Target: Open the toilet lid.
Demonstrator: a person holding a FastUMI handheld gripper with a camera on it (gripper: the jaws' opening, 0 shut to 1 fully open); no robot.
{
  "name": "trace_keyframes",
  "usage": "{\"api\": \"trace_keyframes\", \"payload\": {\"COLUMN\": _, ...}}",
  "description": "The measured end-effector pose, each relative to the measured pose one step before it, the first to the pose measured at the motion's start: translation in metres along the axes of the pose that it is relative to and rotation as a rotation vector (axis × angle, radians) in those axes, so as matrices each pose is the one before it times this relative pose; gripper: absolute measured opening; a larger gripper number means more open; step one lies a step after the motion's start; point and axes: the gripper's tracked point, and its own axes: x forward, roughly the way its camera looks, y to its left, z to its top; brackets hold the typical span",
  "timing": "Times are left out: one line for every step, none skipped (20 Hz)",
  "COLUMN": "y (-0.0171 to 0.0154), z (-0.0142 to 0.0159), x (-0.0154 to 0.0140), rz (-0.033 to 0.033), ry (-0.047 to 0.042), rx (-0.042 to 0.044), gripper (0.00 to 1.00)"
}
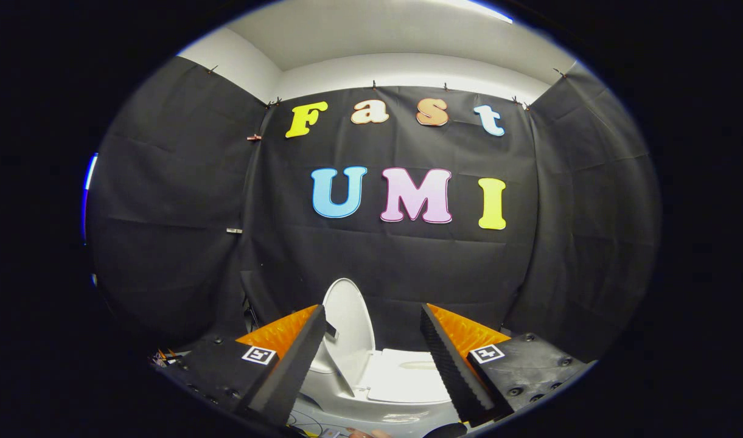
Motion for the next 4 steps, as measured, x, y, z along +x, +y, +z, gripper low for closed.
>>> {"api": "trace_keyframes", "payload": {"y": 0.001, "z": 0.00047, "x": 0.00054, "rz": 0.00042, "ry": -0.00014, "rx": 0.00029, "gripper": 1.0}}
{"api": "trace_keyframes", "payload": {"y": 0.00033, "z": -0.00047, "x": 0.00028, "rz": 0.00085, "ry": -0.00029, "rx": -0.00054, "gripper": 1.0}}
{"api": "trace_keyframes", "payload": {"y": 0.00013, "z": -0.0003, "x": 0.00023, "rz": 0.00047, "ry": -0.00039, "rx": 0.0006, "gripper": 1.0}}
{"api": "trace_keyframes", "payload": {"y": -0.00002, "z": 0.00077, "x": -0.00021, "rz": 0.00094, "ry": -0.00037, "rx": 0.00121, "gripper": 1.0}}
